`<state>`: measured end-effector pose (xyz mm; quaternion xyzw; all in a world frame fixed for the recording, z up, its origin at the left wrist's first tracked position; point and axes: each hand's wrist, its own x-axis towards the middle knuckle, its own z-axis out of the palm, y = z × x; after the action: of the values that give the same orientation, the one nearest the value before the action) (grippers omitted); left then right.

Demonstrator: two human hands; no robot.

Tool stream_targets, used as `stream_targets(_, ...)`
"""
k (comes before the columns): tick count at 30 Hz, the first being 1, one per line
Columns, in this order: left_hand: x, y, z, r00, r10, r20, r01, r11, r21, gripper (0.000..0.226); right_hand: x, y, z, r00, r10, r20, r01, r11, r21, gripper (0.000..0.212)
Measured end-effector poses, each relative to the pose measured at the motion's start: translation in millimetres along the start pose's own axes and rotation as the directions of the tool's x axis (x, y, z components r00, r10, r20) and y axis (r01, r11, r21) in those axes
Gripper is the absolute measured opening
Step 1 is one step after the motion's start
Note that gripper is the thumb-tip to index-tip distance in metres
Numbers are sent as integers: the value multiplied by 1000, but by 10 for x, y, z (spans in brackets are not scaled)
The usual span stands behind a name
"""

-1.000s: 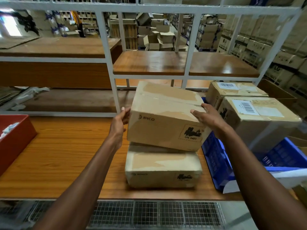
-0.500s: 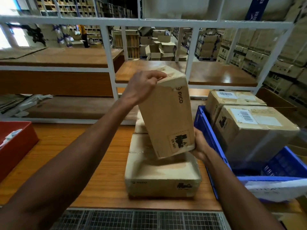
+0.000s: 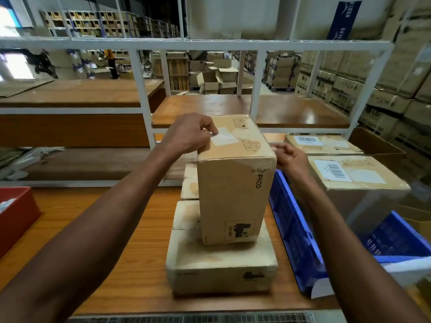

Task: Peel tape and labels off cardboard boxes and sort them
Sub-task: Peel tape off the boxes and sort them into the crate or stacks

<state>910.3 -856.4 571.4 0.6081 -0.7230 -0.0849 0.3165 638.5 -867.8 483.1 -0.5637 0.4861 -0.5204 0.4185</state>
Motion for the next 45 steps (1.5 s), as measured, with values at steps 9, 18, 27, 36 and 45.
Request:
stream_targets(9,170,-36,-73,997,-6,78,10,999,-43,33,547,-1205,416,896,-41,442,317,758,-571,26)
stream_targets(18,464,-141,-49,998,-55,42,55,998,-3,42,841,-1140,556,909,74,410,293,585,-756,53)
stream_targets(27,591,-194,-151,952,-81,296,29,984,177,41,828,-1409,349,848,164,504,304,629,-716,45)
stream_targets(36,244,-34,44,997,11,82,-26,984,175,26,534,-1112,420,910,9,414,310,647,-697,28)
stream_targets(45,-370,288,11,958,89,271,-76,995,-58,26,279,-891,300,921,-129,367,334,748,-574,30)
